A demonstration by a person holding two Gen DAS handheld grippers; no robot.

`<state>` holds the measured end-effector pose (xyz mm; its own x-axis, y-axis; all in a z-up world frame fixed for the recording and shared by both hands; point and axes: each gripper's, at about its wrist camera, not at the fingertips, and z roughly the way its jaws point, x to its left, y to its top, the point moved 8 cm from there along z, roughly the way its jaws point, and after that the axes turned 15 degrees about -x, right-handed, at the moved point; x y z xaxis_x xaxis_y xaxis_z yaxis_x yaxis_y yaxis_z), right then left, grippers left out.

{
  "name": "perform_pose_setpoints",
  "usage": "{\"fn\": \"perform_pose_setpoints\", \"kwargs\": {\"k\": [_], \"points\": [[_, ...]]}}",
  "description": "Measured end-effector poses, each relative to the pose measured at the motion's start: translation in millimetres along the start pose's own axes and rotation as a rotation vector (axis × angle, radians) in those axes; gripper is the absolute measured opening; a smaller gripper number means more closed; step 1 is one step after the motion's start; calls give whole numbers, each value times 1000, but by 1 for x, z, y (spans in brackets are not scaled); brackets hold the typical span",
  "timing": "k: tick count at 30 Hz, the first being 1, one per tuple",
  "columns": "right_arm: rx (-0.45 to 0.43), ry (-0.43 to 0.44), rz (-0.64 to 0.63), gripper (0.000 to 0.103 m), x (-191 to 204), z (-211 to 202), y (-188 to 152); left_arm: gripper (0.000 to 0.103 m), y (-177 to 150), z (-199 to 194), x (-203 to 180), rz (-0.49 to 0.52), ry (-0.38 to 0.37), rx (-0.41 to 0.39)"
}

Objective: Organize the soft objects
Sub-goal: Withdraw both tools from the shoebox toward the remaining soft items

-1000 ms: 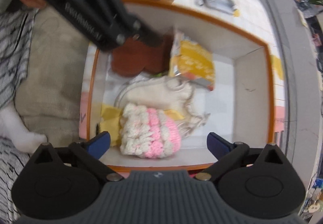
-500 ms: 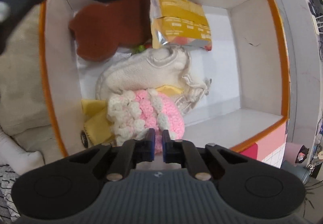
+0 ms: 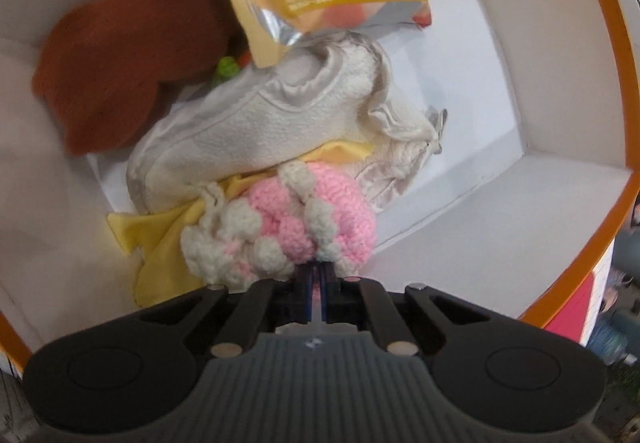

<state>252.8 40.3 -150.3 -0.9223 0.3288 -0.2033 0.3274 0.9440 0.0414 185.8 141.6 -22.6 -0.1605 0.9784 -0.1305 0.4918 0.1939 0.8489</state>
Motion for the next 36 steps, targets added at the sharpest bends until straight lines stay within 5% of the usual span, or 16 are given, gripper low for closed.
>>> {"fn": "perform_pose_setpoints", "kwargs": {"k": [9, 11, 13, 15, 23, 29, 32, 36], "points": [[-144, -23, 76, 4, -5, -21, -17, 88, 0, -6, -9, -65, -89, 36], [-181, -36, 55, 12, -2, -30, -20, 89, 2, -11, -12, -51, -92, 22], [-220, -45, 57, 43, 2, -43, -18, 89, 4, -16, -15, -24, -71, 0], [-257, -64, 86, 62, 2, -60, -15, 89, 9, -22, -18, -11, -66, -22], [-466, -131, 110, 79, -2, -148, -27, 90, 37, -66, -36, 99, 7, -201], [-710, -328, 272, 93, -18, -203, -107, 90, 16, -84, -65, 101, -43, -182], [-749, -425, 402, 93, -32, -204, -171, 90, -2, -81, -91, 86, -132, -127], [-784, -587, 496, 93, -33, -192, -252, 90, -24, -84, -124, 121, -135, -156]]}}
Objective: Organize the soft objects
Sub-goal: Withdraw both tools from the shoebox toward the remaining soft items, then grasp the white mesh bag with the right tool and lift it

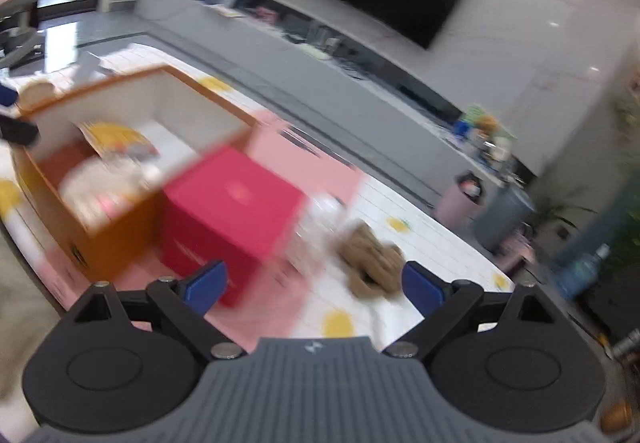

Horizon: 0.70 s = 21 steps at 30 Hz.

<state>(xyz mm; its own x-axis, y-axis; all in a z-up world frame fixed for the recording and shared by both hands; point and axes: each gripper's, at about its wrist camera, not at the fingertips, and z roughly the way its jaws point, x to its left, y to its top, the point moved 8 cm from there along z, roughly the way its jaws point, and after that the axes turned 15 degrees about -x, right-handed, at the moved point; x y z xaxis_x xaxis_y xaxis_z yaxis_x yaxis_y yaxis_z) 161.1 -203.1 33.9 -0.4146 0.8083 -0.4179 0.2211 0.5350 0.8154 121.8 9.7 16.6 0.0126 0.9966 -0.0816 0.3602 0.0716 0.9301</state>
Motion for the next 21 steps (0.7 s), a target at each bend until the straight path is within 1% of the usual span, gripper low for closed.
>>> {"fn": "perform_pose_setpoints", "kwargs": {"k": [3, 6, 8, 11, 14, 18, 21], "points": [[17, -43, 10, 93, -16, -11, -46, 90, -17, -1, -28, 23, -16, -11], [58, -41, 36, 93, -25, -6, -84, 91, -37, 8, -59, 58, -44, 16], [94, -43, 70, 93, -34, 2, -106, 90, -50, 14, -78, 47, -62, 30], [104, -41, 117, 93, -45, 12, -133, 90, -63, 23, -98, 14, -58, 17], [130, -29, 188, 93, -58, 27, -157, 90, -72, 39, -118, 10, -59, 16], [173, -32, 307, 93, -80, 47, -188, 91, -92, 57, -150, 50, -68, 32], [187, -55, 363, 93, -96, 57, -212, 91, -105, 70, -171, 82, -85, 2]]}}
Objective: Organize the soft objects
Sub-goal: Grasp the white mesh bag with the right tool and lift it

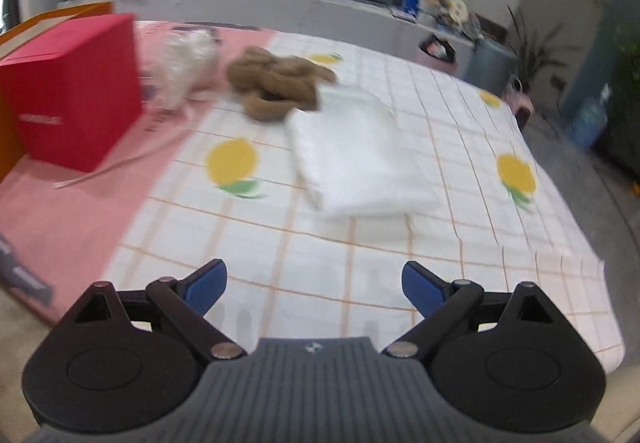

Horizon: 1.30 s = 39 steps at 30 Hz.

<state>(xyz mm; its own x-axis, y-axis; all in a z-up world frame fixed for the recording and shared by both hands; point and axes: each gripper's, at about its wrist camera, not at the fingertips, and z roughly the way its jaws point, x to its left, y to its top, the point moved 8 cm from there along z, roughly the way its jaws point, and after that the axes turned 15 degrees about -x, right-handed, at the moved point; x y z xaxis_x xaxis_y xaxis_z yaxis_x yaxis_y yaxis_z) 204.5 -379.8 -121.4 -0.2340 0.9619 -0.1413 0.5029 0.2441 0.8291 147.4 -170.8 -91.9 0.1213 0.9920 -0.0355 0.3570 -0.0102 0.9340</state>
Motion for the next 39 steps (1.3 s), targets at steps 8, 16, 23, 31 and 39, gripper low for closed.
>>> {"fn": "perform_pose_setpoints", "kwargs": {"k": [8, 16, 23, 31, 39], "points": [[-114, 40, 101, 98, -22, 33, 4, 91, -21, 42, -30, 16, 34, 36], [-183, 45, 43, 98, -16, 50, 27, 90, -23, 60, -44, -24, 33, 54], [-227, -20, 65, 98, -21, 71, 46, 90, -10, 58, -55, -36, 27, 26], [-169, -52, 63, 22, -40, 83, 33, 90, 0, 53, -53, -75, 49, 23], [-14, 90, 149, 6, -67, 45, 54, 90, 8, 41, -29, -119, 85, 19]]}}
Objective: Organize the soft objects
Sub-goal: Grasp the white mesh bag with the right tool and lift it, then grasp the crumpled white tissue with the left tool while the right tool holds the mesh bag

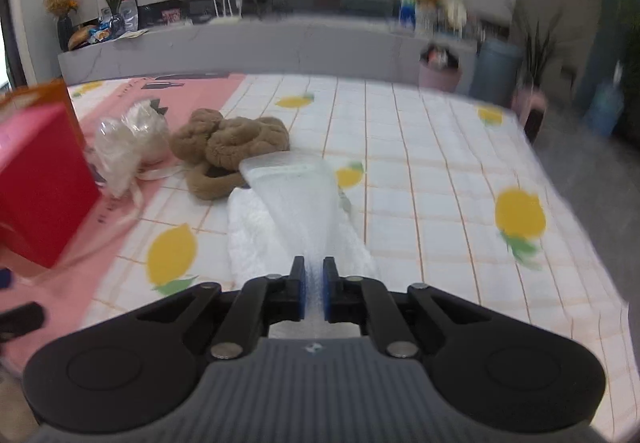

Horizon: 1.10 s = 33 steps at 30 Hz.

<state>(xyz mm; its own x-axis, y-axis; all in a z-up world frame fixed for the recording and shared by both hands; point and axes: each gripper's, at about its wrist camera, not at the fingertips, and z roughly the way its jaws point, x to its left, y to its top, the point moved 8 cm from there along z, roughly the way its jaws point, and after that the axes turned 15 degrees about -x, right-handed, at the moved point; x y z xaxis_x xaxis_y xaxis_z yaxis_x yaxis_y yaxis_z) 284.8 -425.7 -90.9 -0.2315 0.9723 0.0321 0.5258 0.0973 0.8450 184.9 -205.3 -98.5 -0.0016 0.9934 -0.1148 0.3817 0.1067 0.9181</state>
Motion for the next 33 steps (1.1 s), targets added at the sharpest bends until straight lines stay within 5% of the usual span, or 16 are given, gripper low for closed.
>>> {"fn": "perform_pose_setpoints", "kwargs": {"k": [3, 9, 13, 19, 33], "points": [[188, 39, 103, 6, -12, -16, -12, 91, -1, -6, 8, -30, 14, 8], [257, 34, 73, 16, -26, -19, -48, 91, 0, -13, 11, -76, -12, 20], [240, -4, 17, 88, -35, -8, -56, 90, 6, -19, 11, -41, -18, -15], [183, -13, -109, 94, -35, 0, -54, 91, 5, -15, 10, -52, -23, -5], [235, -44, 1, 98, -34, 27, -69, 91, -7, -4, 1, 1, -40, 21]]}}
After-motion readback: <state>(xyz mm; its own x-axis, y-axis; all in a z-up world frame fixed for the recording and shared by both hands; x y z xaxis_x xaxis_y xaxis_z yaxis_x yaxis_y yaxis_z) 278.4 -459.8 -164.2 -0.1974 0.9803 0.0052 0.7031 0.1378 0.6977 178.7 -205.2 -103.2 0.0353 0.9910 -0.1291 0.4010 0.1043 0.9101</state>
